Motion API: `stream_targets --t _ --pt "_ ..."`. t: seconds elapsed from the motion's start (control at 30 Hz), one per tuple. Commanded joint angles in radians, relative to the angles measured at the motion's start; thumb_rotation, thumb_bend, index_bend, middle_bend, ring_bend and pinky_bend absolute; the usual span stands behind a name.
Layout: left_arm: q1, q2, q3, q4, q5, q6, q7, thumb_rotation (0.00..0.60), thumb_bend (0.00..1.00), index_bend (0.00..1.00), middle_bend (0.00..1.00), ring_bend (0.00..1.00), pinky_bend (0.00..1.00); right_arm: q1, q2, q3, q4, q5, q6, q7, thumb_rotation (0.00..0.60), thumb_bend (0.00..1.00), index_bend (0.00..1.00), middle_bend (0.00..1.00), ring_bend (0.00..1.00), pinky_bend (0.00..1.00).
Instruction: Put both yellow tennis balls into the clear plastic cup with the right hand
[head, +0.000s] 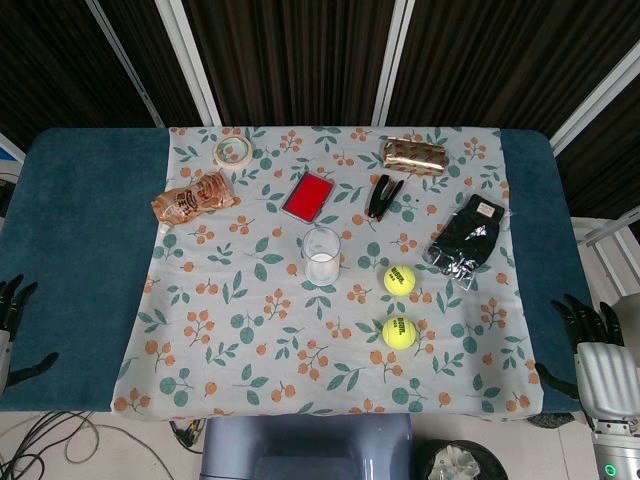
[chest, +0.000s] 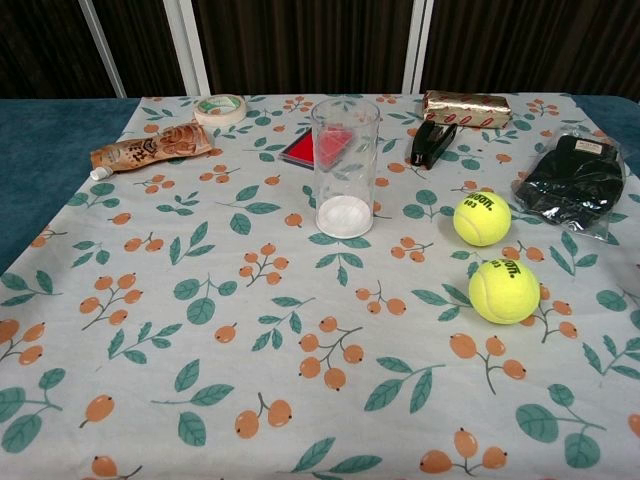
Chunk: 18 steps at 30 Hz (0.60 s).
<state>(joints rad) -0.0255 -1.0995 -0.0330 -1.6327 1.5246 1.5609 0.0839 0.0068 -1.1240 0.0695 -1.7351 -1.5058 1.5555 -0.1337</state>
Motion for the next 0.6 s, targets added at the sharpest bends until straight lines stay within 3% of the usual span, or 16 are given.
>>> stream_targets --t 0.03,0.6 --pt "0.001 0.001 0.000 -0.003 -0.001 0.000 0.003 0.600 0.04 0.09 0.00 0.00 0.00 0.000 0.000 -0.001 -0.001 0.001 -0.002 0.001 0.600 0.23 0.16 0.12 0.14 0.00" --pt "0.014 0.005 0.001 -0.022 0.000 0.022 0.012 0.600 0.04 0.09 0.00 0.00 0.00 0.002 0.033 -0.016 -0.030 -0.002 -0.030 0.063 0.600 0.23 0.16 0.11 0.12 0.00"
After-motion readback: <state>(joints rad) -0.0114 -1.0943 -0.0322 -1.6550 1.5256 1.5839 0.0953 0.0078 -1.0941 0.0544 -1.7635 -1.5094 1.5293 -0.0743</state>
